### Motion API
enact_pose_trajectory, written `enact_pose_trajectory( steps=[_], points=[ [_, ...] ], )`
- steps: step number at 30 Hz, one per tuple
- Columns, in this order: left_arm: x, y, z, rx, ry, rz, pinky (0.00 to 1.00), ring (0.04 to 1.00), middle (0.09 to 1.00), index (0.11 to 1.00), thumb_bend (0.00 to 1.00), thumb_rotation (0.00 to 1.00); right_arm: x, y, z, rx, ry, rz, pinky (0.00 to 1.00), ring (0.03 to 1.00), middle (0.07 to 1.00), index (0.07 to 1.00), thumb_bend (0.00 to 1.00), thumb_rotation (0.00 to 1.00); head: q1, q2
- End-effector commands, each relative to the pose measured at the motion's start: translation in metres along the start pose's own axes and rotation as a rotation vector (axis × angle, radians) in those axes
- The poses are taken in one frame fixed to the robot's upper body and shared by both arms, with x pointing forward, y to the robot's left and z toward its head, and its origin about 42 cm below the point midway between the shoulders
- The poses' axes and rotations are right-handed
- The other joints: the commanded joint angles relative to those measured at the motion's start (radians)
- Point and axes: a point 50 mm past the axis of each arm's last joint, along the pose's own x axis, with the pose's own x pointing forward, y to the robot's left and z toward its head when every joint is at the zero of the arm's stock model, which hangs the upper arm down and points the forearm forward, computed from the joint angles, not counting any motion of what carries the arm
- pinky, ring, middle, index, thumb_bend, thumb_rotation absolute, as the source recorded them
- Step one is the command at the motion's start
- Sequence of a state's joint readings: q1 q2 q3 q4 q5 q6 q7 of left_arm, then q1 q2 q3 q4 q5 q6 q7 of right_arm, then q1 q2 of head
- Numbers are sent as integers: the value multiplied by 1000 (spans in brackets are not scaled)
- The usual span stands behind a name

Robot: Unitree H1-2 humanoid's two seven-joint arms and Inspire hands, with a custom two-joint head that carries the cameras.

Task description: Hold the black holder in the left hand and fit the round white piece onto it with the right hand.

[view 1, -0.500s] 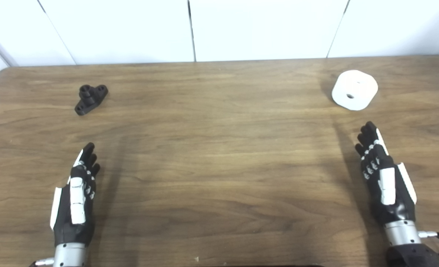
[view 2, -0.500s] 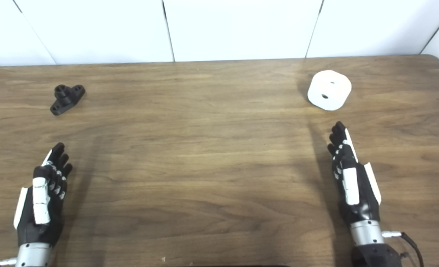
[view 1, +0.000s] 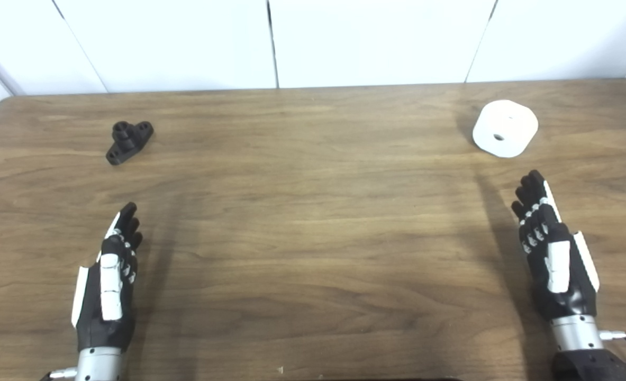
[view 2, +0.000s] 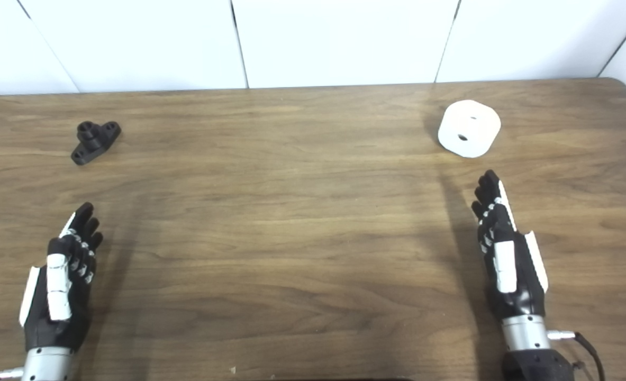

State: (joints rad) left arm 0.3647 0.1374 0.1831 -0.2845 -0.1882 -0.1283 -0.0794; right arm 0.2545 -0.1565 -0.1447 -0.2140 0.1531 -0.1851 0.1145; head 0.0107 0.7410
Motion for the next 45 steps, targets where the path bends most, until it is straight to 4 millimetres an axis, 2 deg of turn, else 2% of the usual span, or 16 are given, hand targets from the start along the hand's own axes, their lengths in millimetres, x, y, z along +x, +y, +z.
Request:
enact_pose_trajectory(
  steps=[1,4,7,15,18,23,27,34,38,41,42,45],
  points=[
    [2,0,8,24,-58,1,1000,1000,1000,948,556,998,-1,-3,-4,10,-17,-29,1000,1000,999,1000,665,1000,4,0],
    [1,-2,6,27,-57,-2,1000,1000,1000,947,557,1000,-1,-6,-6,6,-8,-29,1000,1000,1000,1000,670,1000,39,-12],
    [-2,-9,3,26,-51,8,1000,1000,1000,940,587,983,-3,-13,-8,15,-11,-22,1000,1000,1000,1000,653,1000,128,-39],
    [-9,-22,-13,25,-53,-25,1000,1000,999,943,516,1000,-3,-32,-19,-1,-5,-2,1000,1000,1000,1000,667,1000,253,-116],
    [-10,-26,-16,17,-56,-28,1000,1000,999,937,519,966,-3,-35,-21,-13,3,6,1000,1000,1000,1000,672,1000,282,-138],
    [-13,-31,-19,48,-54,-2,1000,1000,975,901,523,922,-4,-37,-23,-17,22,6,1000,1000,1000,1000,723,1000,304,-164],
    [-15,-32,-23,57,-54,-1,1000,1000,973,909,515,918,-6,-37,-24,-27,24,7,1000,1000,1000,1000,771,1000,306,-186],
    [-18,-32,-24,77,-62,12,1000,1000,967,906,516,899,-9,-37,-27,-21,27,6,1000,1000,997,993,829,1000,300,-199],
    [-16,-28,-20,155,-62,24,1000,997,963,906,514,876,-12,-37,-29,-18,34,7,1000,1000,992,985,851,1000,295,-221],
    [-5,-24,-4,269,-81,61,921,951,936,885,493,671,-12,-36,-30,-8,34,5,1000,1000,983,979,847,1000,290,-228],
    [0,-23,2,308,-88,77,914,943,925,877,497,576,-13,-35,-31,0,31,-3,1000,1000,975,970,813,991,287,-228],
    [15,-19,16,367,-121,117,912,933,910,862,526,392,-13,-33,-33,16,22,-13,1000,988,960,946,765,960,281,-233]
  ],
)
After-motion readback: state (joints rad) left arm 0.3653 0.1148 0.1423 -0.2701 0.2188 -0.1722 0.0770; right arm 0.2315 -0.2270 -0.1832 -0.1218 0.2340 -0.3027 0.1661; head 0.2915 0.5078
